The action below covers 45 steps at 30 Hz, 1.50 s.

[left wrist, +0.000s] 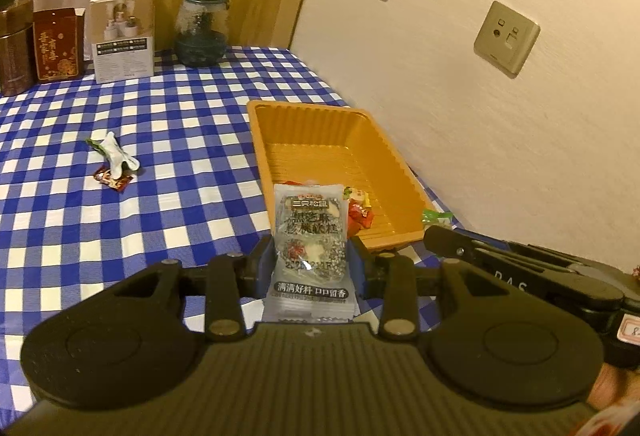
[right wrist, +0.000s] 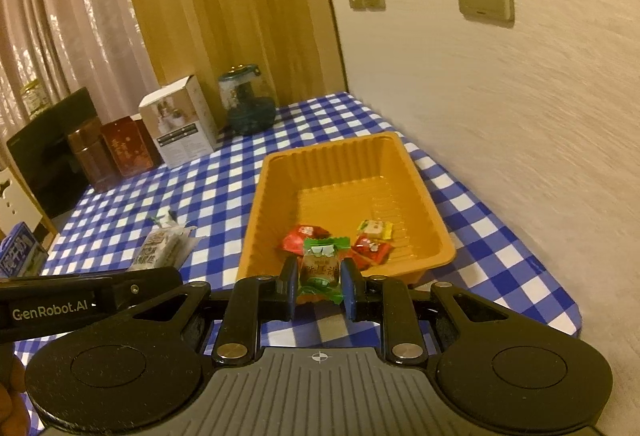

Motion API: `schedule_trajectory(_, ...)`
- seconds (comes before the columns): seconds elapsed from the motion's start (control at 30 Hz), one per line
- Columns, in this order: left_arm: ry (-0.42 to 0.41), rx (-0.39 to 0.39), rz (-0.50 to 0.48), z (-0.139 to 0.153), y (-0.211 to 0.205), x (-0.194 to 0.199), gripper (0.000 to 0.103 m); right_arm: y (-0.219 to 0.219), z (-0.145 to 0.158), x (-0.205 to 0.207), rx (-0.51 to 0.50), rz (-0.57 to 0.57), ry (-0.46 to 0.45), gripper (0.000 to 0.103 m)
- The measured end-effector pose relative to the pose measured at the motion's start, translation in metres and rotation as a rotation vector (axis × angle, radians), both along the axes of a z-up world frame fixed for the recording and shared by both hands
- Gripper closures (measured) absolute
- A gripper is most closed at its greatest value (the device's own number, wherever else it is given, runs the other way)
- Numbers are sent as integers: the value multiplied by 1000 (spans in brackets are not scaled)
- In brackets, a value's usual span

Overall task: Organize snacks
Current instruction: 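Lift both held snacks and carry them toward the orange tray, then lower both snacks into the orange tray and open both tools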

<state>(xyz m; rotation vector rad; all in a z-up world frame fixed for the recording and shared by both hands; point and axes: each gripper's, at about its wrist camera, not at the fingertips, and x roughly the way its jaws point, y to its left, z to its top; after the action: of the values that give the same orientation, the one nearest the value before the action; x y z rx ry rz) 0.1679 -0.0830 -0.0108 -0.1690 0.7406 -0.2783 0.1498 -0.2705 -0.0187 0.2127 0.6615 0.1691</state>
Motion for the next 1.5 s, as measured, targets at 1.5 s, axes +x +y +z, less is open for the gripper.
schedule_trajectory(1.5, -5, 4, -7, -50, -30, 109, 48, -42, -34, 96, -9, -65, 27, 80)
